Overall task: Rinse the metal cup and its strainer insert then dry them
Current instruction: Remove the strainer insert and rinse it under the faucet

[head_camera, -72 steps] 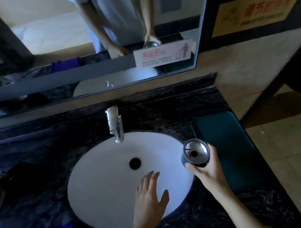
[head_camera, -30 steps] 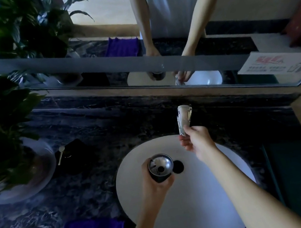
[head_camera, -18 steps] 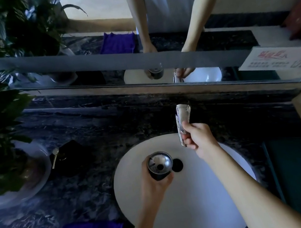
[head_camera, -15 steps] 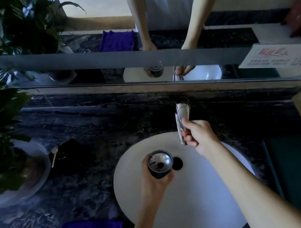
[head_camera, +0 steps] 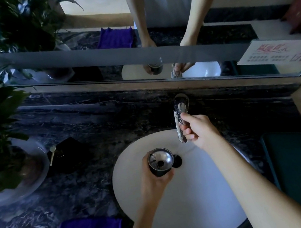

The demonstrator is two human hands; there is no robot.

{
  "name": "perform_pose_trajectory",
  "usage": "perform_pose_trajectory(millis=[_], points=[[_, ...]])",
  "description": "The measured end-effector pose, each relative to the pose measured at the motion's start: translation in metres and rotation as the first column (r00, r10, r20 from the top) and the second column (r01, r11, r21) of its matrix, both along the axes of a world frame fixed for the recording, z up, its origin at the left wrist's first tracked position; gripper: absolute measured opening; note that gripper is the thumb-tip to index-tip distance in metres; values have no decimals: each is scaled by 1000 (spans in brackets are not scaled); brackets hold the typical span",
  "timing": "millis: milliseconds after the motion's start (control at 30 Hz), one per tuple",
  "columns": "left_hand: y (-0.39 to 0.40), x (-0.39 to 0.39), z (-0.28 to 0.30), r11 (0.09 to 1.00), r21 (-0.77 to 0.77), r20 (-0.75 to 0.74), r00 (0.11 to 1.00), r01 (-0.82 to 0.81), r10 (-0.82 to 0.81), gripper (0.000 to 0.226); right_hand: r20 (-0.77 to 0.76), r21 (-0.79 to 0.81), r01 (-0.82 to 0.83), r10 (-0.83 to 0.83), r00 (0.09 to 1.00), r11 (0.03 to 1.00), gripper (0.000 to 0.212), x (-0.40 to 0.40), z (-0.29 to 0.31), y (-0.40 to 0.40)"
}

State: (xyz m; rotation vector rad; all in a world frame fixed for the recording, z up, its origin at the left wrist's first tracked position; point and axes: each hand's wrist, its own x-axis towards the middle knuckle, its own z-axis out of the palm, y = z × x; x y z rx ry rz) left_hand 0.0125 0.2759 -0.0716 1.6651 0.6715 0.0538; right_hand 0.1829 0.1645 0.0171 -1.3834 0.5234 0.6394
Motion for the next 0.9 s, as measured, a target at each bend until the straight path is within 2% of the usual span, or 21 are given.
perform_pose_trajectory(millis=[133, 233, 300, 333, 400, 500, 533, 633, 667, 733, 800, 900], points=[[-3, 6, 2, 999, -30, -20, 999, -30, 30, 68, 36, -80, -6, 9, 999, 997, 38, -4, 0, -2], [-5, 15, 1, 995, -68, -32, 997, -72, 70, 71, 172, -186, 177, -146, 974, 967, 31, -21, -12, -11], [-6, 21, -3, 997, -50, -13, 998, -61, 60, 72, 267, -279, 258, -183, 946, 925, 28, -40, -26, -20], [-6, 23, -6, 998, -34, -13, 998, -54, 53, 73, 304, -323, 243, -143, 942, 914, 27, -51, -33, -23], [-8, 25, -12, 999, -3, -6, 999, -42, 42, 75, 377, -419, 134, 38, 925, 898, 24, -75, -45, -24], [-11, 25, -18, 1000, 22, 15, 1000, -1, 1, 75, 480, -545, -17, 329, 813, 838, 8, -97, -57, -20], [-12, 24, -18, 1000, 20, 25, 1000, 16, -16, 72, 489, -561, -76, 404, 773, 825, 9, -101, -58, -17], [-12, 20, -18, 994, 72, 77, 993, 87, -92, 60, 430, -631, -256, 605, 670, 732, 44, -105, -64, -12], [-12, 19, -18, 993, 67, 80, 991, 98, -104, 57, 416, -652, -275, 637, 650, 706, 44, -106, -65, -12], [-11, 17, -18, 992, 52, 53, 991, 118, -121, 60, 437, -681, -236, 644, 628, 693, 29, -108, -71, -12], [-10, 16, -19, 988, 62, 25, 989, 145, -147, 66, 446, -671, -203, 607, 658, 713, 15, -108, -71, -10], [-11, 14, -20, 984, 72, 23, 986, 163, -165, 64, 404, -675, -191, 574, 712, 713, 15, -107, -69, -3]])
